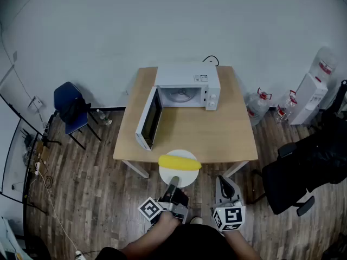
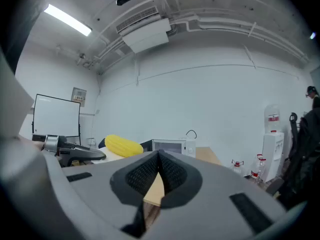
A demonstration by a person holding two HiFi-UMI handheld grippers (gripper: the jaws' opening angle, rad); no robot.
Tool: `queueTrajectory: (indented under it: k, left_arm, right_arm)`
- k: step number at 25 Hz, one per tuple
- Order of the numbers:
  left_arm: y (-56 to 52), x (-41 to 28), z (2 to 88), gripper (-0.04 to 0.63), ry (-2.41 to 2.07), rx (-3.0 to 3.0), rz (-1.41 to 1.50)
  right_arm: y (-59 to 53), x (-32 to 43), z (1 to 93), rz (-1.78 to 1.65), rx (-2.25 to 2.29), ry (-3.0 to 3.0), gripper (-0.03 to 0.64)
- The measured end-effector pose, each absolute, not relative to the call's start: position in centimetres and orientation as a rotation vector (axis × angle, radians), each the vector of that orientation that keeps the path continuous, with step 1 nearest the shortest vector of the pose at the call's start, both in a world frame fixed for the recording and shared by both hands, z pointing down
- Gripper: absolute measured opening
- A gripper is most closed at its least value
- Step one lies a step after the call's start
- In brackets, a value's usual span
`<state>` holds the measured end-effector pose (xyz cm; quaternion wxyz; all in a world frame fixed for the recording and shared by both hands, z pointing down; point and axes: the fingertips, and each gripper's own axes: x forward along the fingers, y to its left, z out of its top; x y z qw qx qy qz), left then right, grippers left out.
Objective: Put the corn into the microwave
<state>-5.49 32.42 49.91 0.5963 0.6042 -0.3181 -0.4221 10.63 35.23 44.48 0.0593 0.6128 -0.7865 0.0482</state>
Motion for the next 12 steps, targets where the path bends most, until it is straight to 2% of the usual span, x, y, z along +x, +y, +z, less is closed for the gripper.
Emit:
queueTrajectory:
  k: [12]
  left_arm:
    - [33.7,-4.9,49.2,0.028,-0.75,1.404,-1.026]
  right_arm:
    - [37.0,11.4,43.8,0.09,1.836,-2.461,0.06]
